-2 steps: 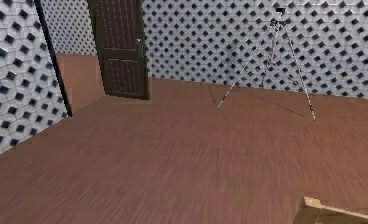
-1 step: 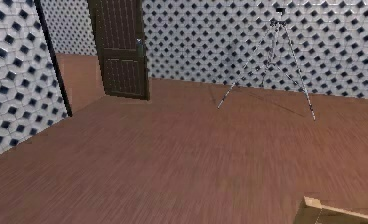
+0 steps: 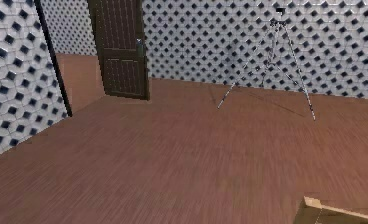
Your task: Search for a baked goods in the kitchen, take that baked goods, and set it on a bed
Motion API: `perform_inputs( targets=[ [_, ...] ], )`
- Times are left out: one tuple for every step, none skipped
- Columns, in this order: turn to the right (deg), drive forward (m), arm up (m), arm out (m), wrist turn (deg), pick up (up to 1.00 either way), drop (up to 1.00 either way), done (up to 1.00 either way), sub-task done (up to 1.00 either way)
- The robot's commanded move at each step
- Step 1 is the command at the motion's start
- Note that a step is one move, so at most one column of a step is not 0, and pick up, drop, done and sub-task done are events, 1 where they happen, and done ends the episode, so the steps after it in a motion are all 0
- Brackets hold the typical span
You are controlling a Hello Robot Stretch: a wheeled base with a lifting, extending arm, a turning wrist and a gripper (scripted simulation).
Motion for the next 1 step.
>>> perform_inputs(
  targets=[
    [0.0, 0.00, 0.10, 0.00, 0.0, 0.00, 0.00, 0.00, 0.00]
  ],
)
